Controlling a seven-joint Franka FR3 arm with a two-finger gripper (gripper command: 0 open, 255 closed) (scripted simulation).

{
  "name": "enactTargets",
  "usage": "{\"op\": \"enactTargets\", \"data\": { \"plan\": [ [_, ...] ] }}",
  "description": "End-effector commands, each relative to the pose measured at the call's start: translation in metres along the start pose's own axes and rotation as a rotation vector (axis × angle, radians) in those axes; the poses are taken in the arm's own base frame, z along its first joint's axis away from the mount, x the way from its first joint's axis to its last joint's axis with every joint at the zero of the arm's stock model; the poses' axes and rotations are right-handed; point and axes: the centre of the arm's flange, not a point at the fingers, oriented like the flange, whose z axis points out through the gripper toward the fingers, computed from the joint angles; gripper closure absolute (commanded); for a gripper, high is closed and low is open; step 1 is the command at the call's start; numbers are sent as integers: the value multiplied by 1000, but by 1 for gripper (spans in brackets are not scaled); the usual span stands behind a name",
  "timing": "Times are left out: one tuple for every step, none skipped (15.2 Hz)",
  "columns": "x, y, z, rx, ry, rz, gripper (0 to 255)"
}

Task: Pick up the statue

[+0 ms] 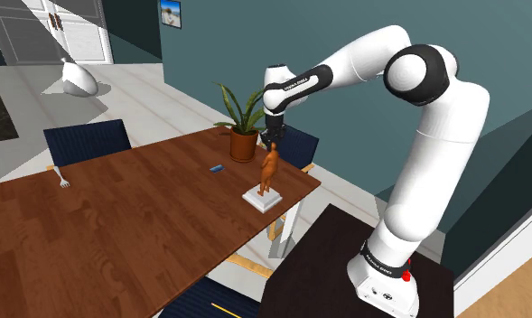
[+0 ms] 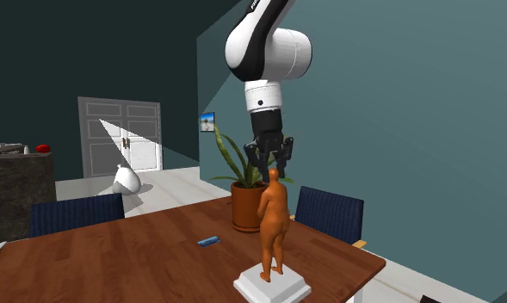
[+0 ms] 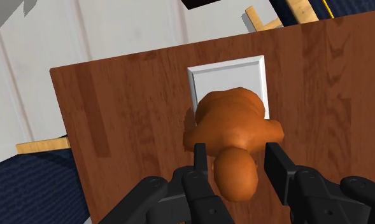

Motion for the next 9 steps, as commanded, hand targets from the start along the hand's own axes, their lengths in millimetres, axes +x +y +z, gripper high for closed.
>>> {"op": "enactTargets", "data": {
  "plan": [
    [0,2,-12,0,2,0,255],
    [-1,2,-18,0,2,0,255],
    [-1,3,-23,0,2,0,255],
    [-1,4,-28,0,2,0,255],
    [-2,4,-33,0,2,0,255],
    [-2,5,-39,0,2,0,255],
    [-2,6,-44,0,2,0,255],
    [-3,6,-49,0,2,0,255],
    [-3,7,-54,0,2,0,255]
  ]
}}
